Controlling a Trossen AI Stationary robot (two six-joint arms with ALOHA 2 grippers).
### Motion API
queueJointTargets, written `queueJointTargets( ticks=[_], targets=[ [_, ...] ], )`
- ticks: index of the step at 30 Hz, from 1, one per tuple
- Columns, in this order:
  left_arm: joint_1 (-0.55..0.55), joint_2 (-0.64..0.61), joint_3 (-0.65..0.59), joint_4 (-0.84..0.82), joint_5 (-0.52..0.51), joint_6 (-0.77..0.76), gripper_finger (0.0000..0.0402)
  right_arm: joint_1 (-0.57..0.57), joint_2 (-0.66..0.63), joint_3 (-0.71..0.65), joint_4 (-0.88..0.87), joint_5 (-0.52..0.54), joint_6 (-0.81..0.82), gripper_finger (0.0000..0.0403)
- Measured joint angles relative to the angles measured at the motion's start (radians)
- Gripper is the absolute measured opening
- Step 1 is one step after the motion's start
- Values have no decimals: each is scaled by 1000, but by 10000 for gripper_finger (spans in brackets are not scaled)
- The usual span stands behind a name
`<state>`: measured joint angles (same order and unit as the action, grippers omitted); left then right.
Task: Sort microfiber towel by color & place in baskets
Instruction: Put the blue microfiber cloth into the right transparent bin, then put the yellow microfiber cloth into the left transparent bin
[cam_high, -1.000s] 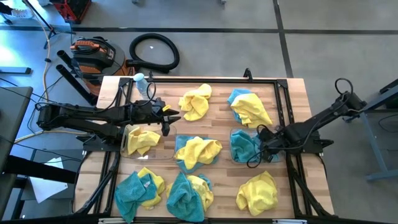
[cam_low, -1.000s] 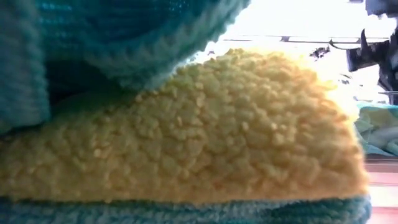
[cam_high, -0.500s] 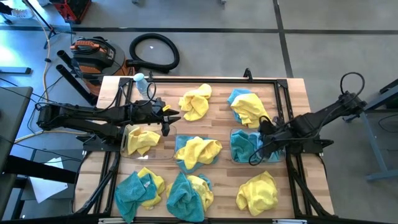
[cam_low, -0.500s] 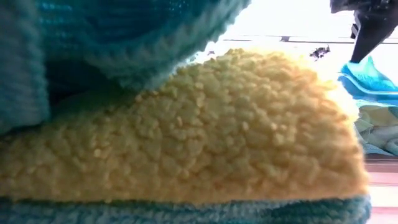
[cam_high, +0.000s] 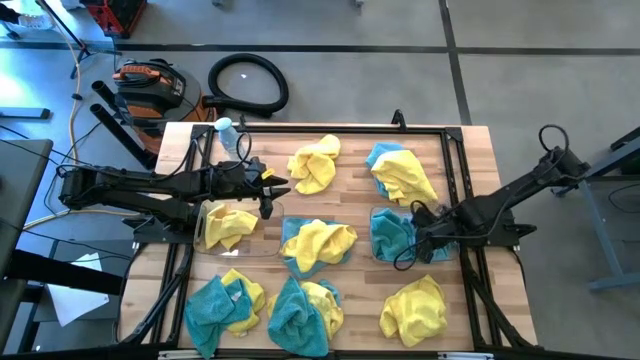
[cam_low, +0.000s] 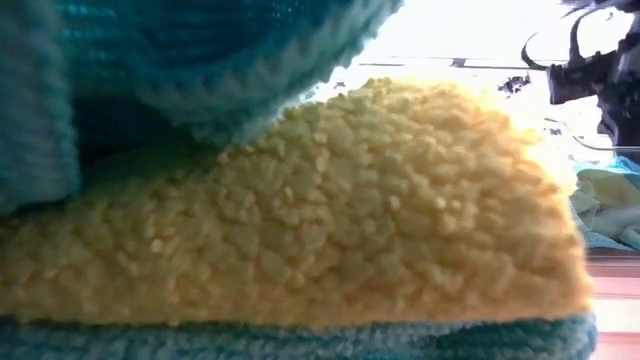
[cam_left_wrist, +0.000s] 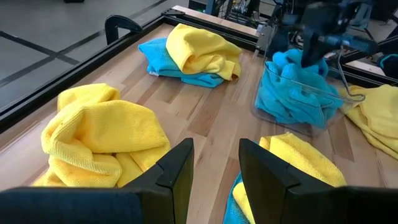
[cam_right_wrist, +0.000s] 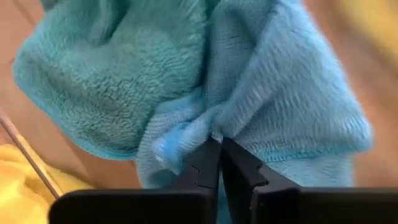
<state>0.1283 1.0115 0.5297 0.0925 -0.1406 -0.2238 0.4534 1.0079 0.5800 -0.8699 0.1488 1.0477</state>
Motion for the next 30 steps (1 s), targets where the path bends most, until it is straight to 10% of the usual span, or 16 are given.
queueJointTargets(
  ticks=[11,22,30],
  targets=[
    [0,0,0,0,0,-7,117,-11,0,102,-130,-33,-32,122],
    [0,0,0,1,0,-8,117,-33,-1,317,-316,352,-106,129],
    [0,0,0,-6,0,-8,117,-291,-1,239,-326,443,-58,129]
  ],
)
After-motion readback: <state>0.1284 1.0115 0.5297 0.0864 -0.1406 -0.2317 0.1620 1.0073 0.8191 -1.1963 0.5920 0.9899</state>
